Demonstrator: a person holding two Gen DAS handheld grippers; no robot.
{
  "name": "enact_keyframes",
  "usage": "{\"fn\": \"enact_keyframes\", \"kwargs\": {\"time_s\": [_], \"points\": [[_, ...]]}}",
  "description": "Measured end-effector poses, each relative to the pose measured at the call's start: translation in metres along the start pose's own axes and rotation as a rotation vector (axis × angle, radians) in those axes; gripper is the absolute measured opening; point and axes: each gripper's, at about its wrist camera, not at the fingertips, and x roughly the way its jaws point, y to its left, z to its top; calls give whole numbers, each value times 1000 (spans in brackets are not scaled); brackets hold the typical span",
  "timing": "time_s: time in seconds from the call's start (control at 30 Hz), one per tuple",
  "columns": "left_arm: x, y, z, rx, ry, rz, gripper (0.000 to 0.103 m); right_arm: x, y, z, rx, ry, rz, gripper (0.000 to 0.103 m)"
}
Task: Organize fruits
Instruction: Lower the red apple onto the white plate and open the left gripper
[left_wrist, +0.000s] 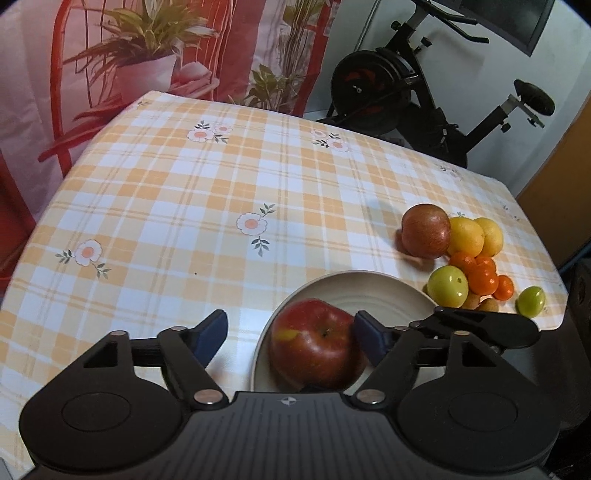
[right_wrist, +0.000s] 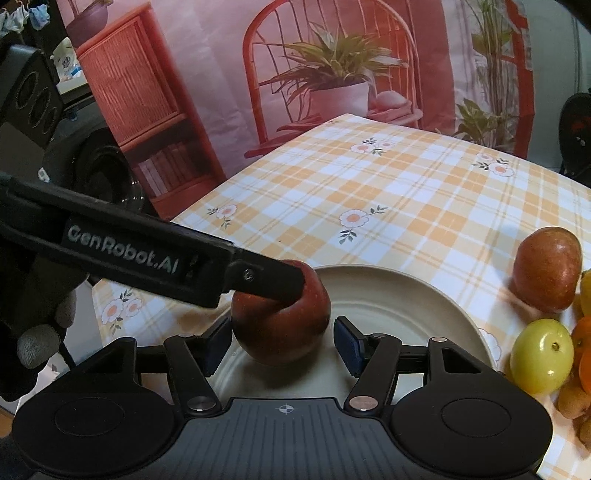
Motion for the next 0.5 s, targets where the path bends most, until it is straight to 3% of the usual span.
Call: {"fn": "enact_keyframes", "kwargs": {"time_s": [0.5], "points": [[-10,-9,-1,-11,-62,129,87,-14,-21,-12,74,-28,-53,66]]}}
